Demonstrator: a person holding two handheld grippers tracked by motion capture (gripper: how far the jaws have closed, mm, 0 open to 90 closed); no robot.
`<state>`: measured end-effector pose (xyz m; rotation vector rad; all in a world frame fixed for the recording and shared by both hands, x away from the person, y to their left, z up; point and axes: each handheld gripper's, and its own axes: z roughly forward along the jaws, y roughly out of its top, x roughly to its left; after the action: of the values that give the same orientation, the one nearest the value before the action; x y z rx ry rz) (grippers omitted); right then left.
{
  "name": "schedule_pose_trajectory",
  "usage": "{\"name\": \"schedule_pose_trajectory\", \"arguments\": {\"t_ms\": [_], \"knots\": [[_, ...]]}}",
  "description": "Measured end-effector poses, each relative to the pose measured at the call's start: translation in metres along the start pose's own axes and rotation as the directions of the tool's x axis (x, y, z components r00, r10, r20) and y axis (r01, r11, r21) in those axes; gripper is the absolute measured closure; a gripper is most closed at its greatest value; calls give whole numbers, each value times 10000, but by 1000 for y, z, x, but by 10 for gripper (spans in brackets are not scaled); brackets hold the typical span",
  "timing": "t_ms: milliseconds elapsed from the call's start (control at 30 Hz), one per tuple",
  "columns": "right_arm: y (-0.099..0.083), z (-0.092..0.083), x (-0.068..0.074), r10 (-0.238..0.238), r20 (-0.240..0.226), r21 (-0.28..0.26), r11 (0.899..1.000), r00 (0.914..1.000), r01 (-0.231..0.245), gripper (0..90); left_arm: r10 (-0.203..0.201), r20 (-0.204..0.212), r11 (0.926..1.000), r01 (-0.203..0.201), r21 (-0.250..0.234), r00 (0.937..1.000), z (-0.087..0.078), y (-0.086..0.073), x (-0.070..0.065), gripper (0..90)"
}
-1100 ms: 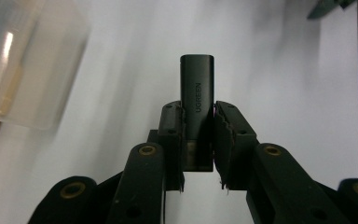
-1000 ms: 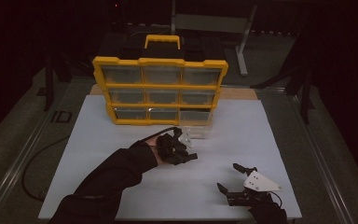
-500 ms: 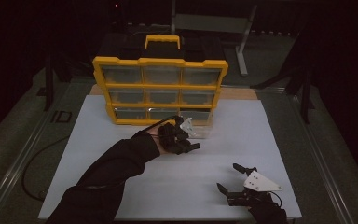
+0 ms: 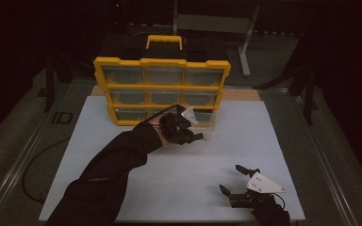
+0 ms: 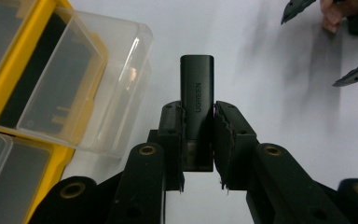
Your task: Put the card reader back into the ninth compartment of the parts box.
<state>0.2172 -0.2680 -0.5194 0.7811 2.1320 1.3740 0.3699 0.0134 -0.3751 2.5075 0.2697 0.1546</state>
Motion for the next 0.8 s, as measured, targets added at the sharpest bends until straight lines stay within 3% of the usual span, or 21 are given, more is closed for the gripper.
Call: {"name": "schedule_pose_trajectory", "arguments": {"t_ms": [433,600,800], "knots": [[0,0,1,64,-35,27,10000,10000,-64,96,-570,-131,9983,568,-102,9983,1,6,27,748],[0,0,1,47,-53,63,10000,10000,-47,96,-750,-248,9967,741,-334,9969,3,12,35,748],[0,0,0,3,-79,12,10000,10000,-3,96,-940,-352,9953,930,-280,9949,8,16,42,748]]}}
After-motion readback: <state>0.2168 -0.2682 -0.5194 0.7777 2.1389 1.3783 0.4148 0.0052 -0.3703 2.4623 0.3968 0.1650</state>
